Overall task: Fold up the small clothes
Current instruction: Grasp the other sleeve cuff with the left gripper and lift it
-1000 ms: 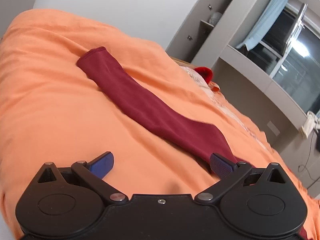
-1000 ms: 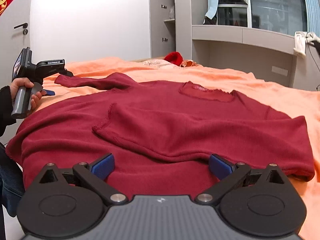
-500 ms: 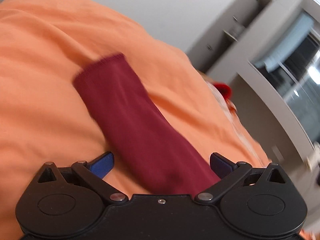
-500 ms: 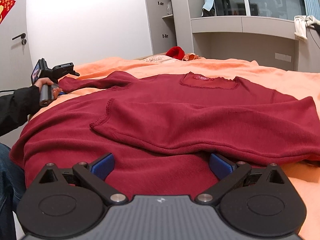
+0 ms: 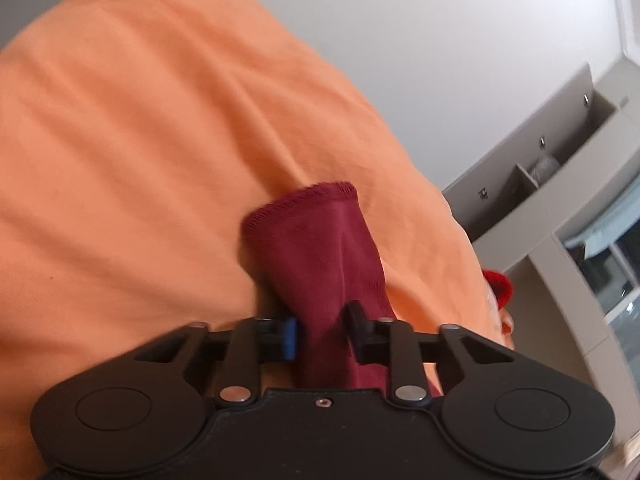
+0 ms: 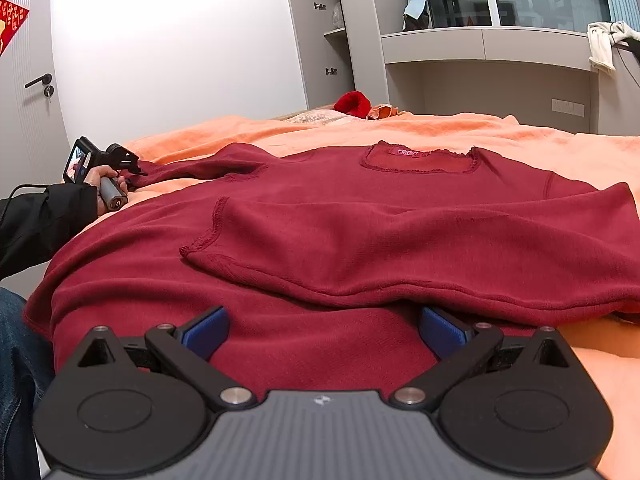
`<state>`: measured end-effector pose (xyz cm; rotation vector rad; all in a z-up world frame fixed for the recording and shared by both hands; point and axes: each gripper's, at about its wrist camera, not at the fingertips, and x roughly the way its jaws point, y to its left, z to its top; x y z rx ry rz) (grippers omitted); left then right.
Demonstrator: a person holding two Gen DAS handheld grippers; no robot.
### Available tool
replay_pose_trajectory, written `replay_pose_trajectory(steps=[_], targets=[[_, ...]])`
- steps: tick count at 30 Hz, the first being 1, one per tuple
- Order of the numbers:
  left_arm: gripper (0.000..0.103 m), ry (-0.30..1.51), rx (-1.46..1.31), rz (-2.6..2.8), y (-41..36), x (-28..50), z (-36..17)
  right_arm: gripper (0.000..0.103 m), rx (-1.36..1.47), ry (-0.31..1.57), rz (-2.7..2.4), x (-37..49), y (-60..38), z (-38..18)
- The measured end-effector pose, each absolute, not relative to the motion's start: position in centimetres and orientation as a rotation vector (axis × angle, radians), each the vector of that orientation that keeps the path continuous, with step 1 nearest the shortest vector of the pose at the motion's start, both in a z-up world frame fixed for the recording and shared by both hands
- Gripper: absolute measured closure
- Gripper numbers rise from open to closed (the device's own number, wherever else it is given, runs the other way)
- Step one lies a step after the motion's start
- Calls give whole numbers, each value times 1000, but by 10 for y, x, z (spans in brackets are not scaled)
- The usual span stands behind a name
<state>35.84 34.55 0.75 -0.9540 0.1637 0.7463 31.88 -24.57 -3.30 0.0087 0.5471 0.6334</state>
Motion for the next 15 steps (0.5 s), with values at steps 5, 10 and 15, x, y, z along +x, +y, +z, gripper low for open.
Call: replay_pose_trajectory(steps=[5,10,15], targets=[[95,149,-934,729,339,354,13,0,7,548,633,319,-246,-33],[97,115,-802,680,322,356,47,0,-1,547,627,318,-244,-33],[97,63,-669,547,275,361,108,0,-16,534,611,313,-242,-32]])
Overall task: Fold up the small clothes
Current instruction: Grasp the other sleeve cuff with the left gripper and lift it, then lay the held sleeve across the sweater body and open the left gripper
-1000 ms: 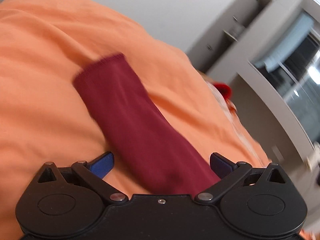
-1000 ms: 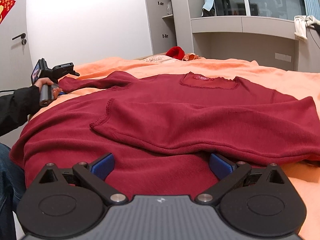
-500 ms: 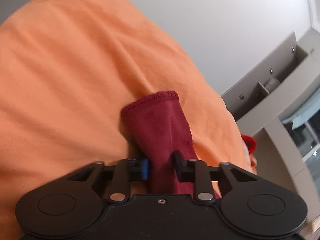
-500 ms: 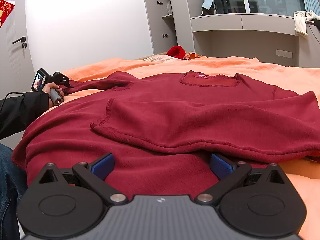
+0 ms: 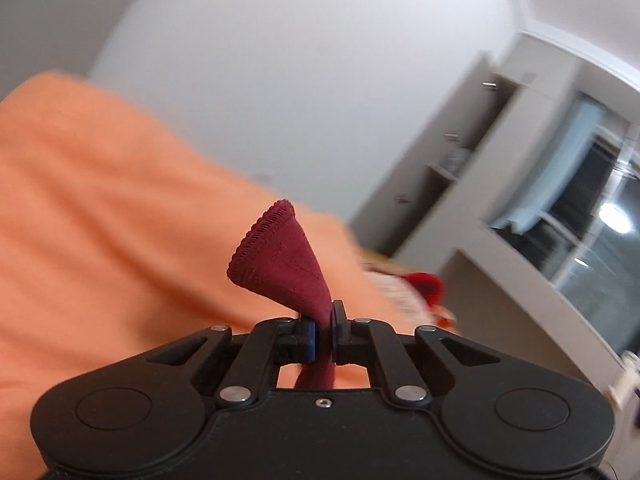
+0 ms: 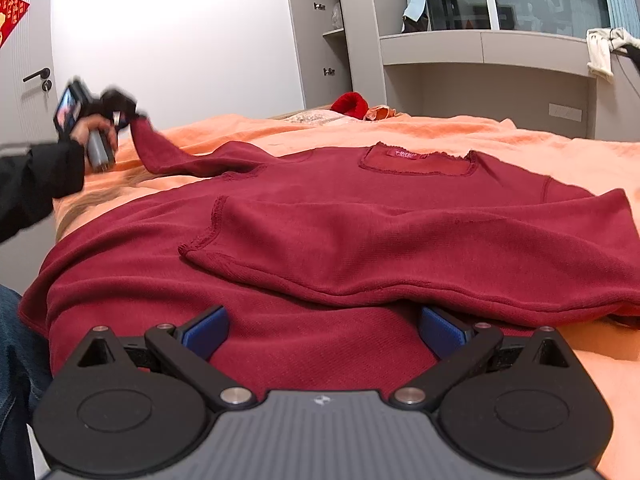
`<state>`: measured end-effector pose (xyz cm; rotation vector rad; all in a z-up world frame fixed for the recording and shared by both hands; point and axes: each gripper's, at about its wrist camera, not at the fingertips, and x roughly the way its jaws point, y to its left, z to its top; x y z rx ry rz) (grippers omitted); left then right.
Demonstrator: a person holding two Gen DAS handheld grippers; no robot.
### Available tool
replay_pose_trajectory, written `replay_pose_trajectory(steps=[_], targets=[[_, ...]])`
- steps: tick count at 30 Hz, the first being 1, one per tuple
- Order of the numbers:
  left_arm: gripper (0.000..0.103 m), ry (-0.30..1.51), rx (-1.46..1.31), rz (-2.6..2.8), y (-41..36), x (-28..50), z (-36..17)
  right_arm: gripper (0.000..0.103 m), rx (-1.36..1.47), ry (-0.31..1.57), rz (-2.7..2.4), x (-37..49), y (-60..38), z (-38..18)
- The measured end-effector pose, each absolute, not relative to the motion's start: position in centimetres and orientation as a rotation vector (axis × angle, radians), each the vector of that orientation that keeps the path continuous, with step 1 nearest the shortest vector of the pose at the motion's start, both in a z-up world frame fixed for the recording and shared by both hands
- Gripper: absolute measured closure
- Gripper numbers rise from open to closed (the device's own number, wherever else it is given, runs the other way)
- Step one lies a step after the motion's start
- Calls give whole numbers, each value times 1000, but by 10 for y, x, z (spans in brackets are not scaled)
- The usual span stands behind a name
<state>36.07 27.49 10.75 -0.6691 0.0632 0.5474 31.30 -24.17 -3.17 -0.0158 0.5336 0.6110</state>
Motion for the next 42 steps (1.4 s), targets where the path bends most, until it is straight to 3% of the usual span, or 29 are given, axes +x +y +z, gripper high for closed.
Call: replay_pose_trajectory(steps=[8,14,24,30,35,40,42], targets=[[96,18,-287,229,142,362,194,0,-50,359,580,278,-248,-3],[96,30,-142,-22,35,348,206,0,-4,283,433,264,-268,25],[95,204,-68,-433,-89,342,124,0,209,222,242,259,-337,43],[92,315,-42,-508,-105,325,56,0,207,259,239,267,-342,34],[79,386,-23,-551,-93,313,24,0,182,291,249,273,-330,26],[37,442,-34,-607,-91,305,22,0,157,324,252,279,-316,18],[30,448,-28,-645,-89,299,21,0,149,334,251,282,-314,16]])
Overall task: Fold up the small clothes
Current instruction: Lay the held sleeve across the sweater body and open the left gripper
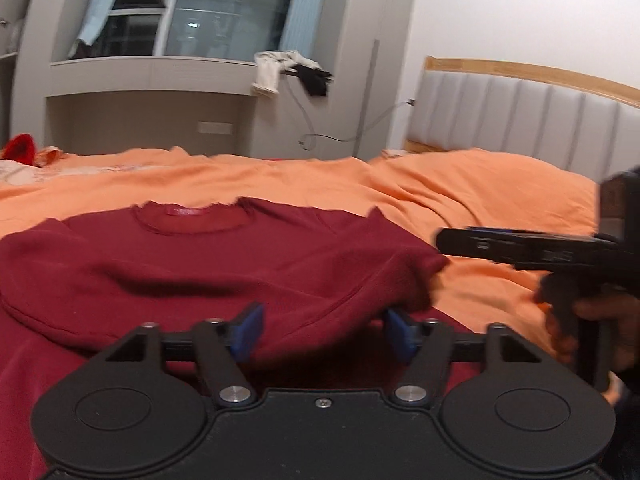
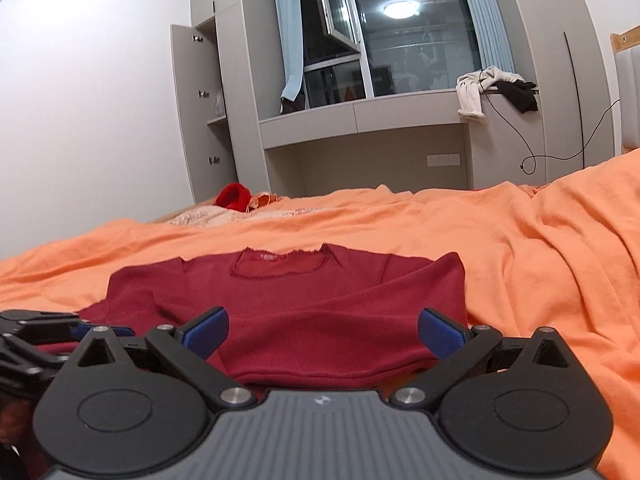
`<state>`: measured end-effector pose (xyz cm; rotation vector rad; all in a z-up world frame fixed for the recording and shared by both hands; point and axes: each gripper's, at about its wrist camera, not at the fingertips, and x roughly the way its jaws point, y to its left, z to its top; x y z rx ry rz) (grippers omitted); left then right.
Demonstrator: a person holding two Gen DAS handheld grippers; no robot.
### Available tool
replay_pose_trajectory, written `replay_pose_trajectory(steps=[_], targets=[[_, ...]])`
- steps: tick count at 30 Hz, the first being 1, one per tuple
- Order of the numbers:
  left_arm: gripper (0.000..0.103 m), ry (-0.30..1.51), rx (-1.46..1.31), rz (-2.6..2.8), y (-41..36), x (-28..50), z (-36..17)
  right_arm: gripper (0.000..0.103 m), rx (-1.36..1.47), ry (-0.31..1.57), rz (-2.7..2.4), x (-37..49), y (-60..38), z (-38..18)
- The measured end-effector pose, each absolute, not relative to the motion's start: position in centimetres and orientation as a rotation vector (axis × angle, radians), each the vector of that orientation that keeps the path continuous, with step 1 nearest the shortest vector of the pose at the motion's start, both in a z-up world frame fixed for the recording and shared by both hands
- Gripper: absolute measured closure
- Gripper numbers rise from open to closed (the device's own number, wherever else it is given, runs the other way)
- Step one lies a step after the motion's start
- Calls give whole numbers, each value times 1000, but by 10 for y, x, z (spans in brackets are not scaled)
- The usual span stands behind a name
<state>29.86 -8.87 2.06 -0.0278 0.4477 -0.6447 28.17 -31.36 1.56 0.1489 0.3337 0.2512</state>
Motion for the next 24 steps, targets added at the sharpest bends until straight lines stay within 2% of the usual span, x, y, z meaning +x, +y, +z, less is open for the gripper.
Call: replay_pose_trajectory(steps=[4,7,16,19,24], targets=[[20,426,-17,-673,-81,289,30,0,136,358,259,285,-309,11],[18,397,-37,-615,-66,290,43,0,129,377,291,286,-304,8],[18,385,-109,-145,6,357,72,0,36,396,370,282,-280,1],[21,422,-13,-28,20,393,71,0,19,397,380,281,-275,0],[25,536,-48,-20,48,440,62,0,7,415,394,284,-271,-4]])
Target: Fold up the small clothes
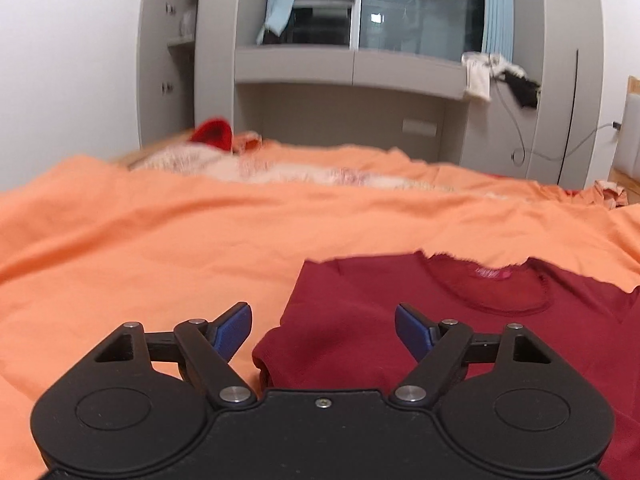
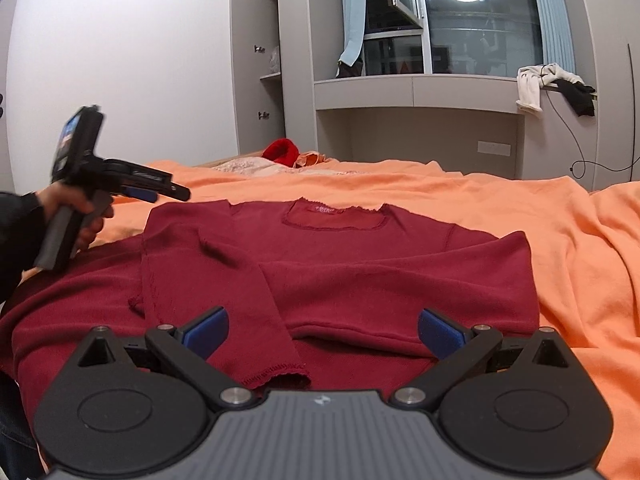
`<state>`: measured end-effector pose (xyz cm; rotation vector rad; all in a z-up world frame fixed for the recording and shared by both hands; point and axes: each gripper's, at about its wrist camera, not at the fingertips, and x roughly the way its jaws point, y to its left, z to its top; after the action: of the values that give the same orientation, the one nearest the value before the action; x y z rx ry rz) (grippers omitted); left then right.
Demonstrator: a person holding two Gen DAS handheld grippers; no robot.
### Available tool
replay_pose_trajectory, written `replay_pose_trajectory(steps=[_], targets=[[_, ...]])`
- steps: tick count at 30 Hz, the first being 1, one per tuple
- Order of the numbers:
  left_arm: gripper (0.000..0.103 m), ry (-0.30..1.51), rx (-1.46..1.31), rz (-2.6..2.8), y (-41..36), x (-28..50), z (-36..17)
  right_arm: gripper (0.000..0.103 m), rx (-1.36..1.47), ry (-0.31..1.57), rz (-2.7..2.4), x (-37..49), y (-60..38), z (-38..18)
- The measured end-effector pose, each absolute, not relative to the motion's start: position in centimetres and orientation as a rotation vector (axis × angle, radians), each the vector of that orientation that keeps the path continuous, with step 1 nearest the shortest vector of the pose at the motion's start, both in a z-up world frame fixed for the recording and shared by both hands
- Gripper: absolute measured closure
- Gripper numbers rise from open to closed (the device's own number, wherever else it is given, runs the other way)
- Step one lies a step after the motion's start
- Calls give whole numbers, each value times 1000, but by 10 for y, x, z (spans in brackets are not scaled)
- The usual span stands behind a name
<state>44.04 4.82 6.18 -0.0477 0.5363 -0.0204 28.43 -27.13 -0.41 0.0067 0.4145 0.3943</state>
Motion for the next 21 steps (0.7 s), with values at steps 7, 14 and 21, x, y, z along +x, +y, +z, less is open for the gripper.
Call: replay_pose_trajectory(steps=[7,14,21], targets=[[100,606,-119,0,70,469,45,0,-15,414,410,285,-268,-5],[99,544,-205,126,107,472,45,0,-29,416,420,285,-267,-8],[41,555,-391,93,137,458,39,0,-51,435,427,288,-262,-11]])
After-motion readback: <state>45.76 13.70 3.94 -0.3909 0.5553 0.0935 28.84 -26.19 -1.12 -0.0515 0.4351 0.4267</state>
